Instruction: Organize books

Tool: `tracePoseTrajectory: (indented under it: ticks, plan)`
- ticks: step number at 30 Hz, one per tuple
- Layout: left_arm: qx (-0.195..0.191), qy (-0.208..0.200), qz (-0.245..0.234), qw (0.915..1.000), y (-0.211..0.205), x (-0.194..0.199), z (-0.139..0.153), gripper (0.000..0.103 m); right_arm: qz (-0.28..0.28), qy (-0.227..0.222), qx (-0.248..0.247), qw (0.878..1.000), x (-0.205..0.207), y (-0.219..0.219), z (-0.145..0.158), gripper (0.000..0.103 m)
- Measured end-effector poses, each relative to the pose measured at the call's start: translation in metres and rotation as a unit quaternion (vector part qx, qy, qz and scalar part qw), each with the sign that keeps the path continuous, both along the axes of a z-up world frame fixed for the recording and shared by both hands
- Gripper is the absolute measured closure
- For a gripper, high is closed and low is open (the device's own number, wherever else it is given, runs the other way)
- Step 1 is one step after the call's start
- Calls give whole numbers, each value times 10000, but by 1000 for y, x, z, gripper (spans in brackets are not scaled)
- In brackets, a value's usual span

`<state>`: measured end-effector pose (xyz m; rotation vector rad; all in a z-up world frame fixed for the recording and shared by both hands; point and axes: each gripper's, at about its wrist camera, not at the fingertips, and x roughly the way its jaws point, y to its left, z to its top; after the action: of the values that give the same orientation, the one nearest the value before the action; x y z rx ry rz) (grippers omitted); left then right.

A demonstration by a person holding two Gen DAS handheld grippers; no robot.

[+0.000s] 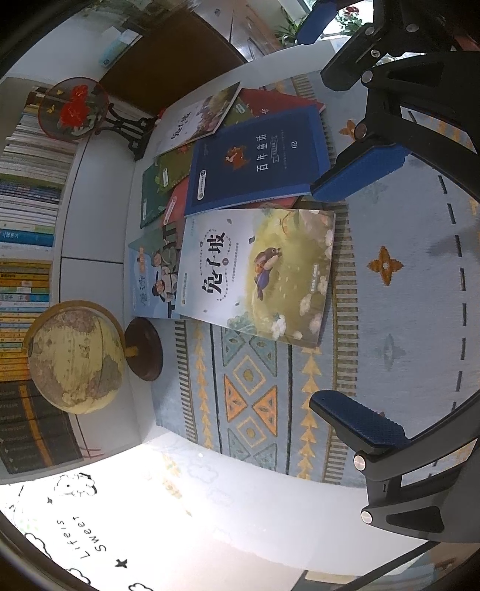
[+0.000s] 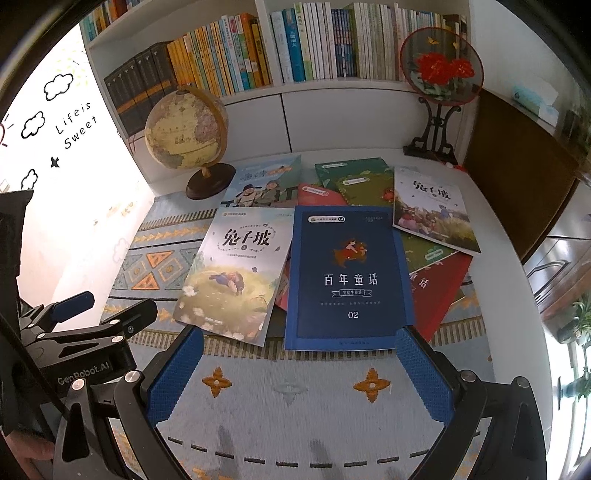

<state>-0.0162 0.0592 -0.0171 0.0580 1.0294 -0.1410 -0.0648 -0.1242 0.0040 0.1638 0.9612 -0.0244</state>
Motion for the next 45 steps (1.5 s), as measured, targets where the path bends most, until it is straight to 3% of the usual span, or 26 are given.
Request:
tracePoseTrajectory:
  ticks: [17,34,38,43,45]
  plan:
    - [246,6,140,9996,7,-5,-3,1,4,-155,63,9999,-2,2,1,0]
    - [10,160,345,9993,48,-1,-21,1,311,-133,428,9985,-4,17,-9,0]
    - [-80,253,146,9995,54,18,-38,2,395,-121,721,9965,5,12,-22,0]
    - [-58,415,-526,9977,47,66,-74,2,563,-48,1028,9931,41,7,-52,0]
    - [-74,544,-679,9962,45,84,-91,2,646,59,1097,9918,63,11,-69,5]
